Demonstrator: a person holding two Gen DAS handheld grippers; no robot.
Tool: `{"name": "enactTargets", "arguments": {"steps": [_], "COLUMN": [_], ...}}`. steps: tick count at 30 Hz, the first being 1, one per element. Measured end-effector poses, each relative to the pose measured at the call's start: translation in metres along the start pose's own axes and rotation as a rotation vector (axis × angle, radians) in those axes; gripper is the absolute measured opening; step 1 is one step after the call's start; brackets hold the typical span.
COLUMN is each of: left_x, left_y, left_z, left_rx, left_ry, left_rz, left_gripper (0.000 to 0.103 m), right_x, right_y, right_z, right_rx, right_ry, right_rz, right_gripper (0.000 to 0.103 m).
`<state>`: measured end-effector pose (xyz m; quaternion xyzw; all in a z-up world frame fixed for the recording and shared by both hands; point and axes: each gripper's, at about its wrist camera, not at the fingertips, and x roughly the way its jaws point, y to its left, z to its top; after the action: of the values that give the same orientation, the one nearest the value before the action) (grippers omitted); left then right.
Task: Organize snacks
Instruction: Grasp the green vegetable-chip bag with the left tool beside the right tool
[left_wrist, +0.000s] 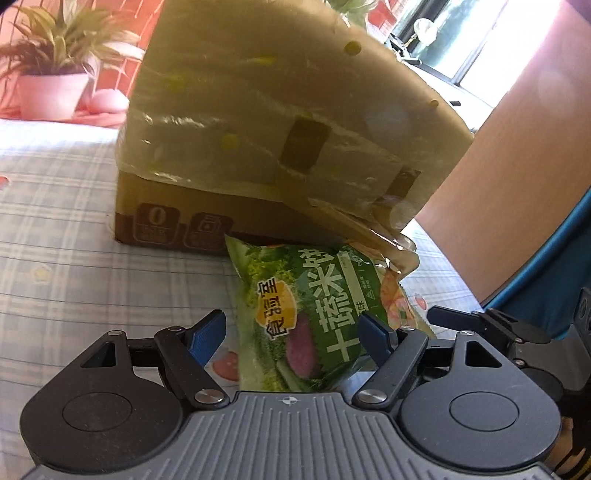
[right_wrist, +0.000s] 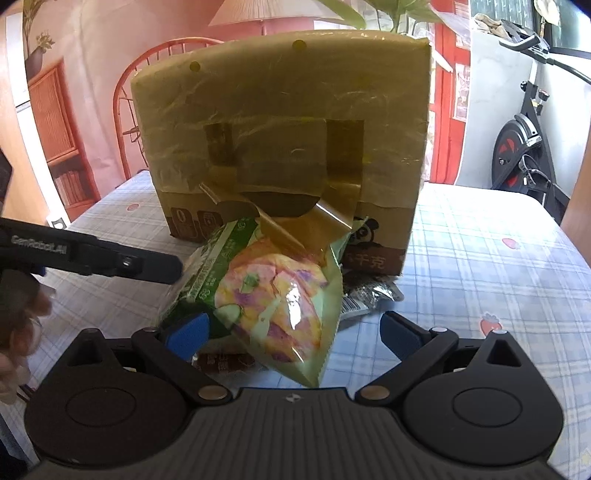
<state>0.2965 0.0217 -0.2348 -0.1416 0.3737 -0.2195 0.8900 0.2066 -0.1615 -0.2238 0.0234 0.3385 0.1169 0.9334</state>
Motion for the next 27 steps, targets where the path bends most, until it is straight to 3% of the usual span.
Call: {"name": "enactTargets", "arguments": {"steps": [11, 20, 23, 27], "left_x": [0.021, 0.029, 0.032, 0.027], "left_y": [0.009, 0.024, 0.024, 0.019], "left_z": [-0.002, -0.007, -0.007, -0.008], "left_rx": [-0.029, -0.109, -0.123, -0.1], "left_ry": [0.021, 0.03, 0.035, 0.011], "left_rz": [-0.066, -0.115, -0.161, -0.164], "left_gripper": [0.087, 0.091, 0.086, 0.078], "right_x": [0.015, 0.015, 0.016, 0.016], "right_y": [0.014, 0.009, 0.007, 0.006], "right_z": [0.002, -0.001, -0.001, -0.001], "right_rx": [-0.153, -0.138, -0.123, -0.096], "right_ry": [0.018, 0.006, 0.005, 0.006], "right_rz": [-0.002, 0.011, 0.02, 0.021], "right_gripper": [0.086, 0.077, 0.076, 0.074]}}
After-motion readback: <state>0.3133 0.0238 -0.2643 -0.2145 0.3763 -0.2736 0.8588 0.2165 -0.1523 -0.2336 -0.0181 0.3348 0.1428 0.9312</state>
